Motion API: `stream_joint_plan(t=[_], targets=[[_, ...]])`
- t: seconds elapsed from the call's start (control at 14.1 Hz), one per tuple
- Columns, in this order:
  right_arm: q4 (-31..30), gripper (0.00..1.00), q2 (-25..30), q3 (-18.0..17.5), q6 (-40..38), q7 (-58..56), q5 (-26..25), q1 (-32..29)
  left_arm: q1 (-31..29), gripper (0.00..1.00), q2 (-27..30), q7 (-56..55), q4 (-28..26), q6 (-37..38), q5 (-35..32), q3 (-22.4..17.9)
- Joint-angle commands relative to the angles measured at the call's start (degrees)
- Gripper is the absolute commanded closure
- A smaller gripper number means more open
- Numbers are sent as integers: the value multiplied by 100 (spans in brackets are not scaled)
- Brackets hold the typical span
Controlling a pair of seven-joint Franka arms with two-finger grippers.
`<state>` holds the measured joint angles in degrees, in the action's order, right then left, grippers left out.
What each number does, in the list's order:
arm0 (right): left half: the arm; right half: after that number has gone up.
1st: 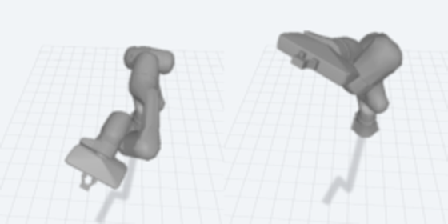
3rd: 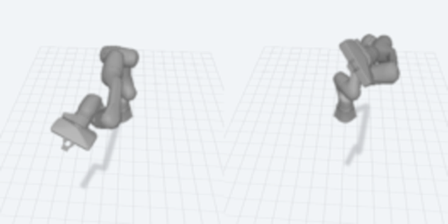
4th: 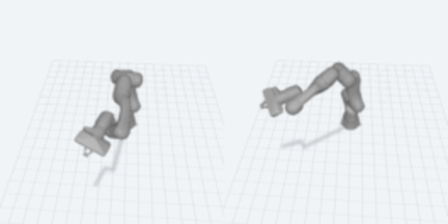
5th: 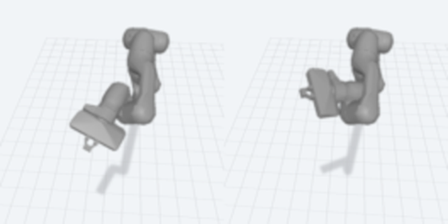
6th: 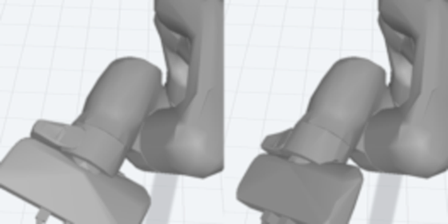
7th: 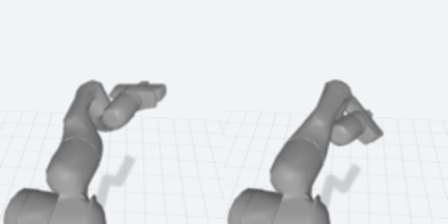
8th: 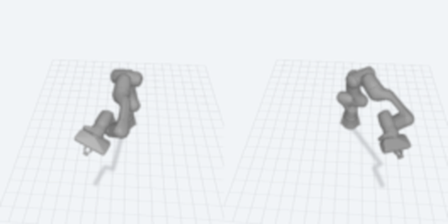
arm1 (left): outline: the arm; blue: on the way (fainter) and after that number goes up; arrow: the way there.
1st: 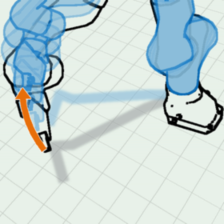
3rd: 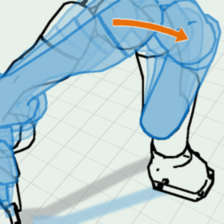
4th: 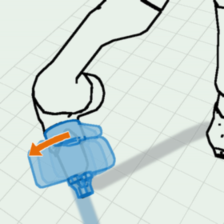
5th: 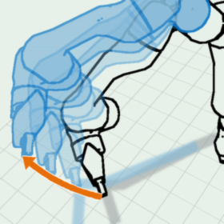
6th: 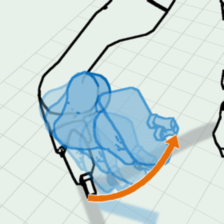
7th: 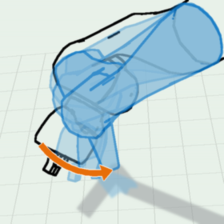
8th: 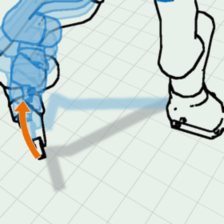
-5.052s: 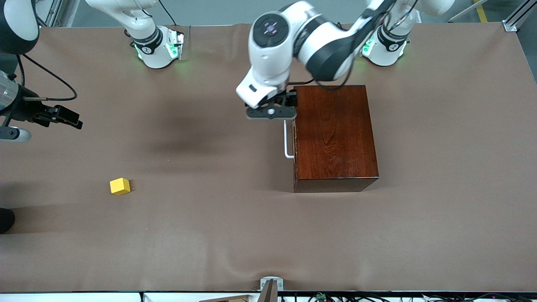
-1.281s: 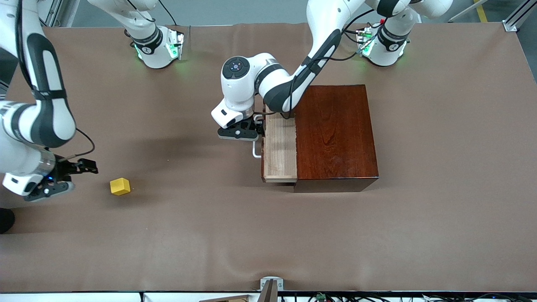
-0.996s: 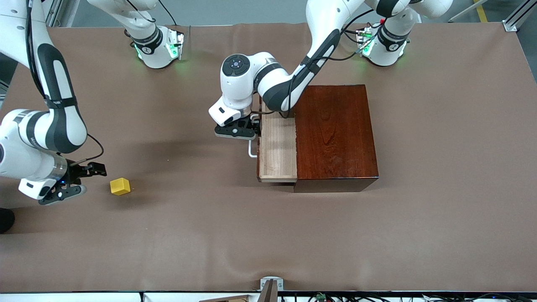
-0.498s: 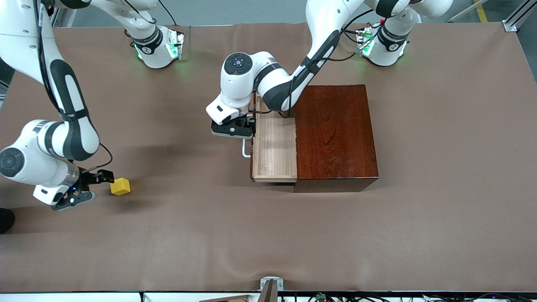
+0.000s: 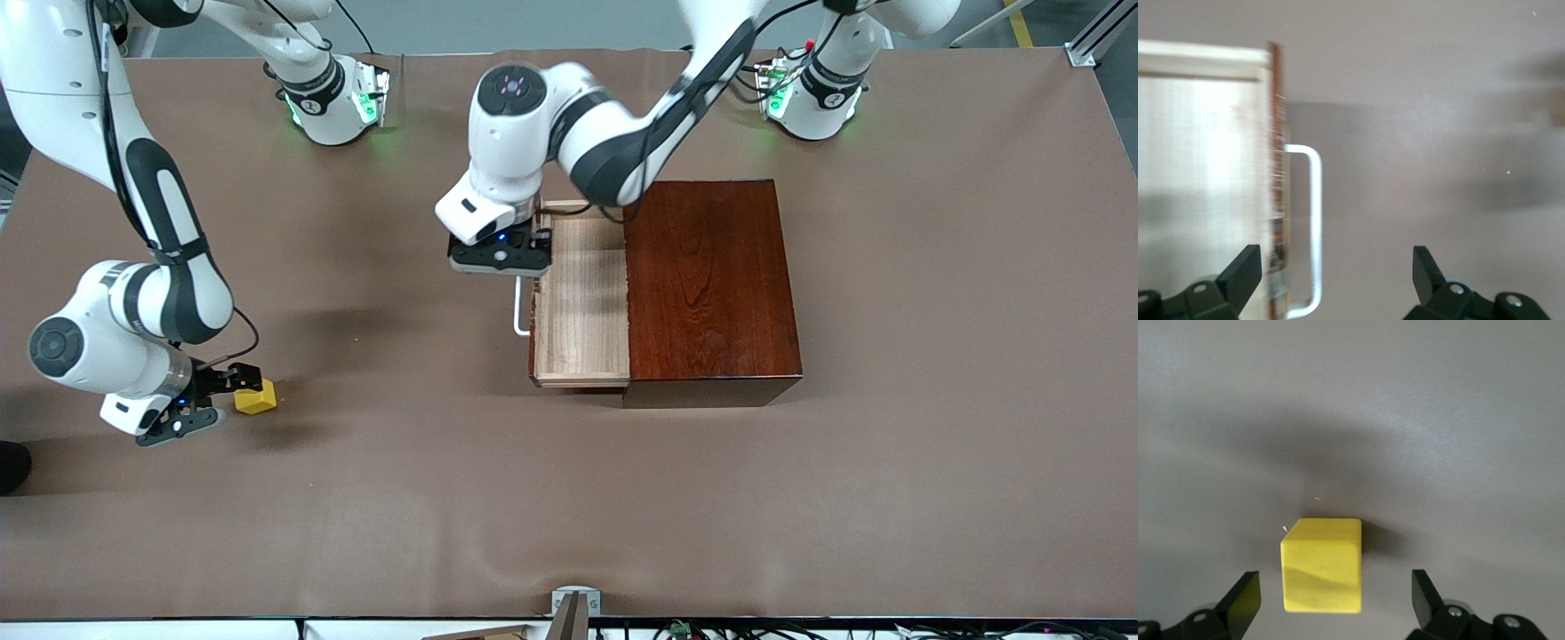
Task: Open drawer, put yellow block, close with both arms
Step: 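Pull the drawer further with the left gripper while the right gripper reaches the cube, then grasp the yellow cube with the right gripper while the left gripper withdraws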
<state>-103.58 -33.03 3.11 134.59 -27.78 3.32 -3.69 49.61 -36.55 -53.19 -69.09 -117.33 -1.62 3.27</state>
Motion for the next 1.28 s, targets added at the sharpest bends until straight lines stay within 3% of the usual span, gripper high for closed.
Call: stream_joint_plan(t=[0.0,0.28,0.36,0.43,0.57,0.85,1.07,1.21], targets=[[-425,0,68,32,453,9,107,97,-380,0,656,-26,-166,857,74,7],[-619,0,77,23,726,18,116,123,-1381,0,1544,263,-342,2114,92,16],[-619,45,77,23,727,27,125,141,-1628,0,1746,569,-368,2457,92,25],[-602,78,77,23,735,18,168,141,-1891,0,1913,825,-386,2722,109,34],[-453,98,77,32,744,18,186,115,-2392,0,2335,1360,-744,2996,188,34],[-338,100,86,32,744,9,186,88,-3438,0,2934,2547,-1563,2997,215,25],[-189,100,331,14,552,-26,178,167,-4195,0,2952,3427,-1625,2953,206,25],[196,100,446,14,-17,-35,151,412,-4398,0,2952,3665,-1634,2927,119,25]])
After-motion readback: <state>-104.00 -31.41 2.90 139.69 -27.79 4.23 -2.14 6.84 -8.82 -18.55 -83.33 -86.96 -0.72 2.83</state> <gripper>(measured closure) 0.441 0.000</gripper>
